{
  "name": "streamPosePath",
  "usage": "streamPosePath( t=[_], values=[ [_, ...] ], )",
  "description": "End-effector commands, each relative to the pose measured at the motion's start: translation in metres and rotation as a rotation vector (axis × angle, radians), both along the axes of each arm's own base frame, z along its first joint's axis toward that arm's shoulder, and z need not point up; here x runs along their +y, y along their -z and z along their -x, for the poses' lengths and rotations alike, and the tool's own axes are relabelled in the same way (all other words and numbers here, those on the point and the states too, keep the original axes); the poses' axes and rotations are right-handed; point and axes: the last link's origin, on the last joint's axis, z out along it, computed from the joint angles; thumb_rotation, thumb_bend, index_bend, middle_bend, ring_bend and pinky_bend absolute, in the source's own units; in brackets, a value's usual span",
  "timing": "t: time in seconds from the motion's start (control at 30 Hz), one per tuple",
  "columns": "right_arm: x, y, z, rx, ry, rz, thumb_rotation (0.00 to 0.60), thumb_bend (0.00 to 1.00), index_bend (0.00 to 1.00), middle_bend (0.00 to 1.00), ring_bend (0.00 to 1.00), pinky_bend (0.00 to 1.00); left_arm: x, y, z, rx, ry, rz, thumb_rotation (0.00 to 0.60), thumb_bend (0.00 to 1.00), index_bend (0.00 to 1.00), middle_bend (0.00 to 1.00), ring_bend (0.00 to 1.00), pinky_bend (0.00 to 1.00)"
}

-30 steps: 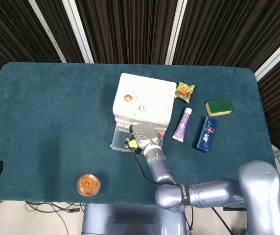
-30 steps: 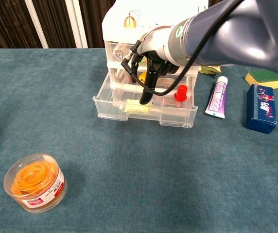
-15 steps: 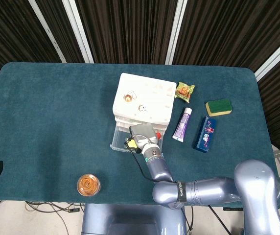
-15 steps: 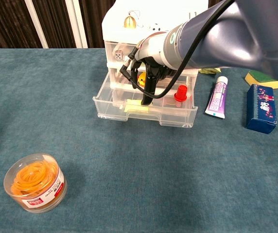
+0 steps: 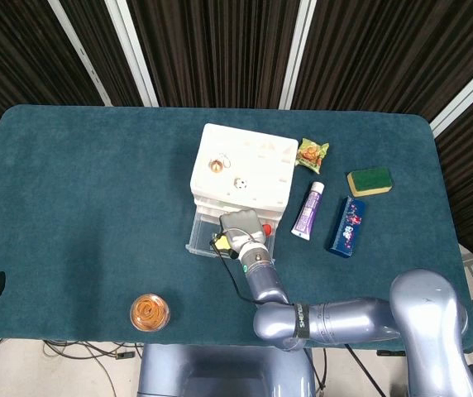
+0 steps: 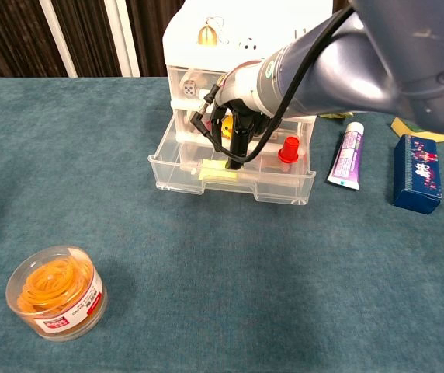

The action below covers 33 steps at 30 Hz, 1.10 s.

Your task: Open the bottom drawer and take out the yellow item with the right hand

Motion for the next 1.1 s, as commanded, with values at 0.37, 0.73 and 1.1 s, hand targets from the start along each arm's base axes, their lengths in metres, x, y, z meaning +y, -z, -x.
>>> streamPosePath(
  t=[0.37,0.73,1.1],
  values=[
    [-0.010,0.001,-0.004,0.008,0.023,-0.022,0.600,0.08,0.39,1.00,1.00,1.00,0.000,0.000,0.000,0.000,0.000,0.001,0.600,0.40,0.07,0.00,0.00,0.00],
    [-0.014,0.004,-0.007,-0.009,0.053,-0.042,0.600,0.06,0.39,1.00,1.00,1.00,0.000,0.000,0.000,0.001,0.001,0.003,0.600,0.40,0.07,0.00,0.00,0.00],
    [-0.021,0.013,-0.008,0.001,0.072,-0.055,0.600,0.06,0.39,1.00,1.00,1.00,0.000,0.000,0.000,0.000,0.000,0.003,0.600,0.40,0.07,0.00,0.00,0.00]
  ],
)
